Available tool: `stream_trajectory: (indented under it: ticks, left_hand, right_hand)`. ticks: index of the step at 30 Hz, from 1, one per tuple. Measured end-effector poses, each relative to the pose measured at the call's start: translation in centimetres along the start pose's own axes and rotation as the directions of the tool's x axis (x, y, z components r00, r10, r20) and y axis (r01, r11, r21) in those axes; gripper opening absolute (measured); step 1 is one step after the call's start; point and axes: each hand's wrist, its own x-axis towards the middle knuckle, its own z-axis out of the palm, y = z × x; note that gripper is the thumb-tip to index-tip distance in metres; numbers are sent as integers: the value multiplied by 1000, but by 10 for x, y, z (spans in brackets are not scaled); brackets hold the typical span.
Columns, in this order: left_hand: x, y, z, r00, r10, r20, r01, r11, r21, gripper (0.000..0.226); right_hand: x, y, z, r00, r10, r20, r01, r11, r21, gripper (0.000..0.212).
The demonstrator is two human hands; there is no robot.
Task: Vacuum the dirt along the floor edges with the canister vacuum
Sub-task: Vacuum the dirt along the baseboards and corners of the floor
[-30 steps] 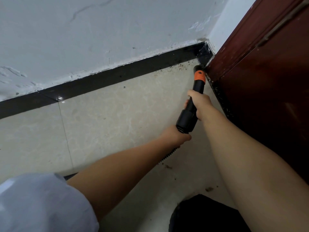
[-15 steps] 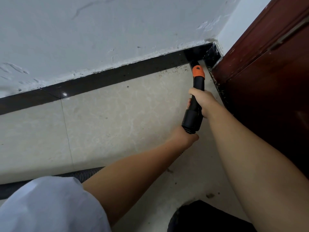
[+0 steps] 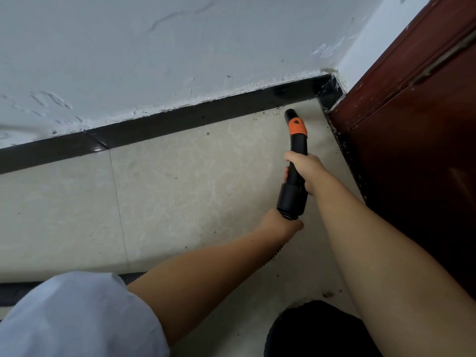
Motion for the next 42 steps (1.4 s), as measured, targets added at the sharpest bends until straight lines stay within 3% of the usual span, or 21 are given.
stream_trajectory:
  ticks: [12, 17, 27, 42]
  left_hand:
    - [-28, -31, -47, 998, -41, -48, 36, 993, -113, 22]
    - [-38, -39, -54, 994, -73, -76, 58, 983, -175, 11]
    - [-16, -8, -56, 998, -58, -18, 58, 997, -41, 37]
    - [24, 38, -44, 1000, 5, 25, -7, 995, 103, 38]
  right_hand:
    - [-27, 12, 64, 995, 2, 96, 5, 997, -74, 10]
    - [-35, 16, 84, 990, -6, 144, 25, 991, -128, 10]
    - [-10, -2, 57, 1000, -17, -20, 17, 1000, 3, 10]
    - [24, -36, 12, 990, 10, -143, 3, 996, 92, 11]
